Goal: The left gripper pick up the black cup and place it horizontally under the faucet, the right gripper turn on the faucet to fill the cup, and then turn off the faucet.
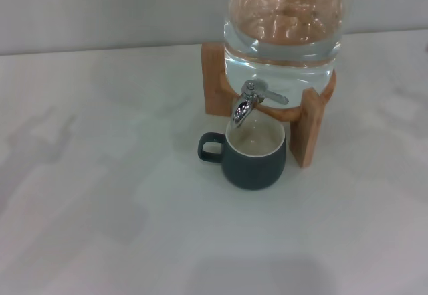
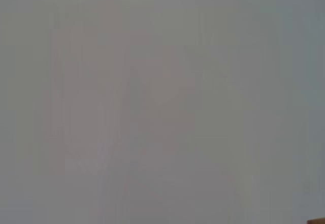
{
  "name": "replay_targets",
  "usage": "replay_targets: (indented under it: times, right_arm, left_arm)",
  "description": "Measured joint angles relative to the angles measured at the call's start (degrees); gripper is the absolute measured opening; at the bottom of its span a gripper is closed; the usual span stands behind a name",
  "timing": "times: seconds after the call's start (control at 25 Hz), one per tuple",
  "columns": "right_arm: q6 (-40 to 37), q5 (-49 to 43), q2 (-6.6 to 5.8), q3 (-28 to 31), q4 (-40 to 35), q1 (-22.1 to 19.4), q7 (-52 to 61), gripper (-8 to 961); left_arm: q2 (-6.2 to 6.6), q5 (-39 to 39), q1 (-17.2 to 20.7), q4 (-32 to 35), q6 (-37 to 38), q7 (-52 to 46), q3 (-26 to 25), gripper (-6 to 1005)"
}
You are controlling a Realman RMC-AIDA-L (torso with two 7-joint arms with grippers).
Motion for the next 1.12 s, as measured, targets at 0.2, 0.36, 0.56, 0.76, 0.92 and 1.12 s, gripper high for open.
replay_targets:
  times: [0.2, 0.36, 0.56, 0.76, 0.92, 1.12]
  right_arm:
    - [-7.0, -2.2, -1.36, 12.8, -0.4, -1.3, -1.2, 843]
    - [-9.9, -2.3, -1.70, 19.3, -1.5, -2.1, -1.1, 843]
    - [-10.8, -2.3, -1.52, 20.3, -3.3, -3.0, -1.1, 843]
    - [-11.2, -2.4, -0.63, 20.3, -3.4, -3.5, -1.4, 843]
    - [-11.3, -2.4, -0.03, 20.2, -3.8, -3.4, -1.5, 843]
    - [-11.6, -2.4, 0.38, 20.4, -3.9, -3.9, -1.6, 843]
  left_arm:
    - [0.00, -0.1, 0.6, 0.2, -2.1, -0.1, 0.2, 513]
    - [-0.07, -0.8, 2.6, 1.7, -6.6, -0.1, 0.2, 515]
    - [-0.28, -5.2, 7.5, 1.8, -8.5, -0.1, 0.2, 517]
    - [-0.30, -9.3, 9.9, 1.6, -11.6, -0.1, 0.3, 522]
    - [-0.32, -9.3, 10.1, 1.4, -11.9, -0.1, 0.3, 535]
    - [-0.09, -9.1, 10.1, 0.7, -11.5, -4.2, 0.4, 539]
